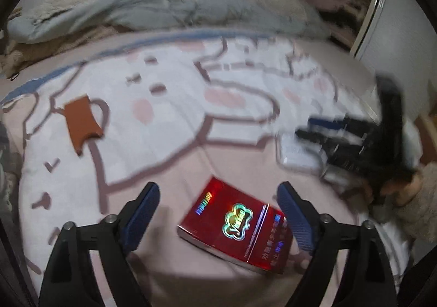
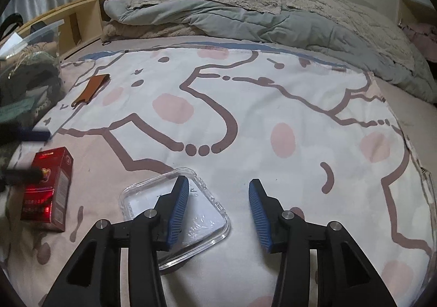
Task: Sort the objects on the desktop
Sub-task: 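Grasp the red box with the left tool while the right tool lowers onto the clear case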
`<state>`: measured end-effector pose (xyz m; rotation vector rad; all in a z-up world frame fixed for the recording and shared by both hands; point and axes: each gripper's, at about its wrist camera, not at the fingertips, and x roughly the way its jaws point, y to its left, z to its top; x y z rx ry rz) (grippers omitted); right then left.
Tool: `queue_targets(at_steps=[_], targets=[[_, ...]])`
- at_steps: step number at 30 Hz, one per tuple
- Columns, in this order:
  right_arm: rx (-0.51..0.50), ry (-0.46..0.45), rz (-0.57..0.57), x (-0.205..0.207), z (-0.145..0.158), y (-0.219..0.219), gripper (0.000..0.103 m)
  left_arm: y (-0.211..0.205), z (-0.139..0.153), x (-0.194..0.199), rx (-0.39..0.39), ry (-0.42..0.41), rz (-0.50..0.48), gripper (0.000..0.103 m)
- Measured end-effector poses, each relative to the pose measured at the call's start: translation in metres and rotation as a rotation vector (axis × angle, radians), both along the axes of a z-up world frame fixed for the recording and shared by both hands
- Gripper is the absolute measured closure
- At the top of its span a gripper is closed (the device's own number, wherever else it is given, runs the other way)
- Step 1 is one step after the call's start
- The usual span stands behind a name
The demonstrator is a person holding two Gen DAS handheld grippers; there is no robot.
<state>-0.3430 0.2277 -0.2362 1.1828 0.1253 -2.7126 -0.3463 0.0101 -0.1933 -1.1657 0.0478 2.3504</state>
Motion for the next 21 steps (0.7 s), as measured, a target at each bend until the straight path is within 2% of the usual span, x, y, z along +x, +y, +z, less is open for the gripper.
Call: queue_targets(at_steps=[3,7,9,13,17,21], targets=[[0.029,0.013,-0.002,0.002,0.0,-0.004,0.057,-0.011,0.012,0.001,0.069,0.004,-0.03,0.008],[0.052,0.024,-0.005,0.004,0.0,-0.006,0.057,-0.008,0.009,-0.003,0.079,-0.013,-0.059,0.008],[0.07,0.032,-0.006,0.005,0.001,-0.008,0.057,-0.003,-0.002,-0.01,0.063,-0.071,-0.066,0.008],[0.104,0.048,-0.008,0.006,0.001,-0.012,0.057,0.005,-0.02,-0.011,0.104,-0.185,-0.112,0.008],[0.079,0.039,-0.009,0.007,0.0,-0.01,0.057,0.008,-0.023,0.005,0.071,-0.185,-0.167,0.008],[0.061,0.035,-0.008,0.006,0.0,-0.008,0.057,0.015,-0.023,0.018,-0.022,-0.147,-0.186,0.005]])
